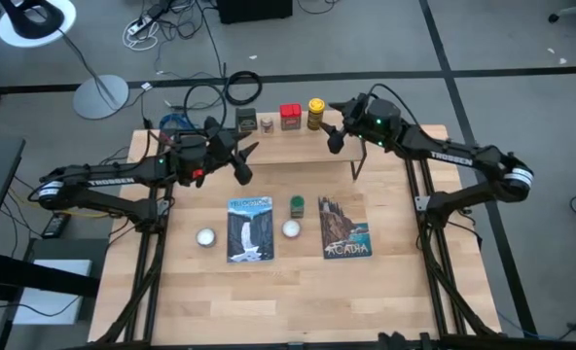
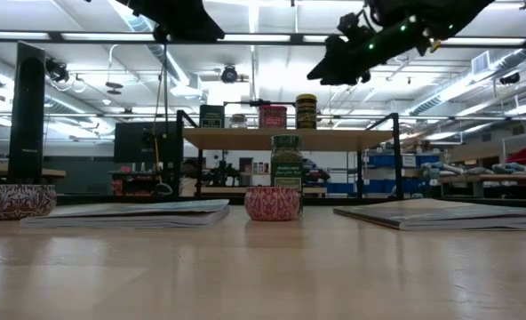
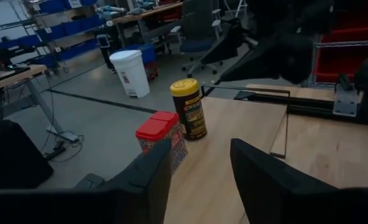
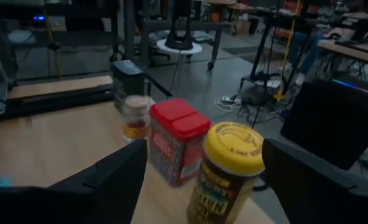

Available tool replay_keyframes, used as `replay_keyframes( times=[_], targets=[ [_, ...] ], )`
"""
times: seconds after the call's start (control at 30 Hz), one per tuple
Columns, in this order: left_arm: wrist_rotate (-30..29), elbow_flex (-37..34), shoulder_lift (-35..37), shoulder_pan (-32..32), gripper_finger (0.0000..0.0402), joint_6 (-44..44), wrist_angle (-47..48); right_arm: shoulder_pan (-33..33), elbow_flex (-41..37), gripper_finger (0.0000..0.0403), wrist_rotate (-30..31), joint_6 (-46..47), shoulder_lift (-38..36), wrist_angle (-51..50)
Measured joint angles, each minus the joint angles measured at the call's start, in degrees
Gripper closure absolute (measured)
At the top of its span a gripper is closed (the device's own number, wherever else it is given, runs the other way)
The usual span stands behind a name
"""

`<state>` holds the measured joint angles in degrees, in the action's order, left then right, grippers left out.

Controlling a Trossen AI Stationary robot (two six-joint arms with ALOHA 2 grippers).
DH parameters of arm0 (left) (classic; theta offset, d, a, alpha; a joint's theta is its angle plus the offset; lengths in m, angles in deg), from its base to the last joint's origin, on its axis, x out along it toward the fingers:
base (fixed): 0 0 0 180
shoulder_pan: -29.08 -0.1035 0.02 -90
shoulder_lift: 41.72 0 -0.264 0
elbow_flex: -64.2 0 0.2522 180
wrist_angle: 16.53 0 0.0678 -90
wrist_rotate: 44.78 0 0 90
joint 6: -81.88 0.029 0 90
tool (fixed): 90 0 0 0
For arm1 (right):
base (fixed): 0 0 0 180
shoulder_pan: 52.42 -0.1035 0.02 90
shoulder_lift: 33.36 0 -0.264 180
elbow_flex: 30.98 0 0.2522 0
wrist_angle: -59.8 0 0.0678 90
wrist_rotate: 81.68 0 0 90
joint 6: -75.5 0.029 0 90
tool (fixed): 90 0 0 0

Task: Shelf spices
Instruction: Remove the yellow spice from the shelf

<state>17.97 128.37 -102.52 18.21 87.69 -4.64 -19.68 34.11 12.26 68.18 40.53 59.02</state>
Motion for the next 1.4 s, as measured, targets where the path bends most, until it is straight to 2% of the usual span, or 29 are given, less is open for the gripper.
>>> replay_keyframes(
  times=[0.4,0.53,0.77,1.07,1.23,1.4],
  targets=[
    [-0.3,0.0,0.0,0.0,0.0213,-0.1,0.5,5.0,0.0,0.0084,-4.4,7.2,6.7,8.3],
    [-0.6,0.0,0.0,0.0,0.0213,-0.1,0.5,5.7,0.1,0.0083,-5.0,9.1,7.6,8.4],
    [-0.6,0.0,0.0,0.0,0.0213,-0.1,-0.2,6.4,0.1,0.0075,-6.0,9.3,8.2,9.6],
    [-0.8,0.0,0.0,0.0,0.0213,-0.3,-0.2,6.4,0.1,0.0077,-8.0,10.3,13.9,14.8],
    [-0.8,0.0,0.0,0.0,0.0213,-0.4,0.1,6.4,0.1,0.0098,-7.7,10.3,16.2,18.9],
    [-1.3,0.0,0.0,0.0,0.0213,-0.2,0.4,6.4,0.1,0.0150,-7.7,9.8,15.8,18.8]
  ],
)
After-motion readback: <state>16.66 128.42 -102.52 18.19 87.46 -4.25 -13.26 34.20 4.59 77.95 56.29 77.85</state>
